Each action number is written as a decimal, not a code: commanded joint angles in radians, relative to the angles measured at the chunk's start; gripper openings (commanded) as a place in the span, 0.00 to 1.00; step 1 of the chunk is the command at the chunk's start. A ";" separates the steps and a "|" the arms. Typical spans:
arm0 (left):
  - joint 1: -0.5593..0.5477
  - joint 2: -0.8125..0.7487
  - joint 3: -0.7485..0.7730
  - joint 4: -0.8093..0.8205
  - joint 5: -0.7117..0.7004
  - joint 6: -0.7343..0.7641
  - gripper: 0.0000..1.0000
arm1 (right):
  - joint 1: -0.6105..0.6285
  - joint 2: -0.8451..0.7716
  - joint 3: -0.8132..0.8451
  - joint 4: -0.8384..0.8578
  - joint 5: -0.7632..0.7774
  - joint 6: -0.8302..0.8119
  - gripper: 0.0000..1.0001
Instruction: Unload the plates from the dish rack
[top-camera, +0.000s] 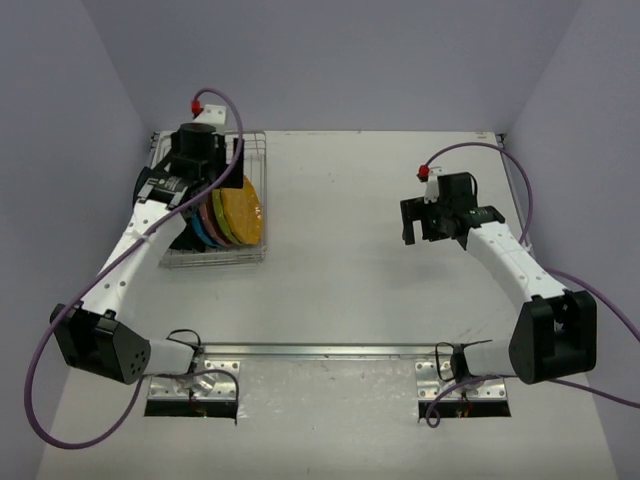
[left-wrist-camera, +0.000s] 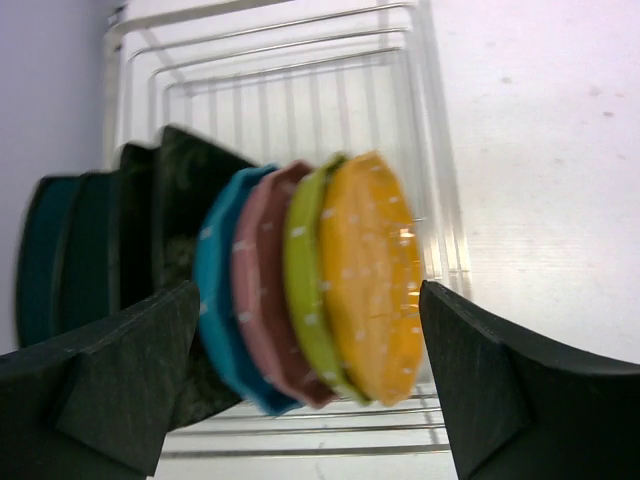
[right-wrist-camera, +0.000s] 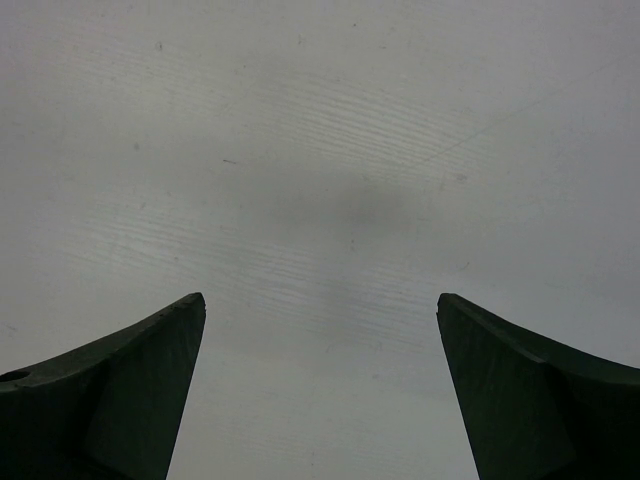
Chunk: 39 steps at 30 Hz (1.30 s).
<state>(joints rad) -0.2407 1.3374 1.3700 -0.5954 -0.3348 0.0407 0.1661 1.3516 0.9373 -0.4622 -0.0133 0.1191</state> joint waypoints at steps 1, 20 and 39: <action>-0.076 0.137 0.102 -0.048 -0.184 -0.007 0.83 | 0.003 0.023 0.045 0.011 0.012 0.026 0.99; -0.112 0.296 0.189 -0.195 -0.199 -0.117 0.65 | 0.003 0.097 0.058 0.012 0.031 0.031 0.99; -0.143 0.351 0.141 -0.204 -0.282 -0.120 0.69 | 0.003 0.089 0.055 0.007 0.035 0.030 0.99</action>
<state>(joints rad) -0.3794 1.6626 1.5173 -0.8055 -0.5815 -0.0624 0.1661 1.4525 0.9524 -0.4664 0.0013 0.1360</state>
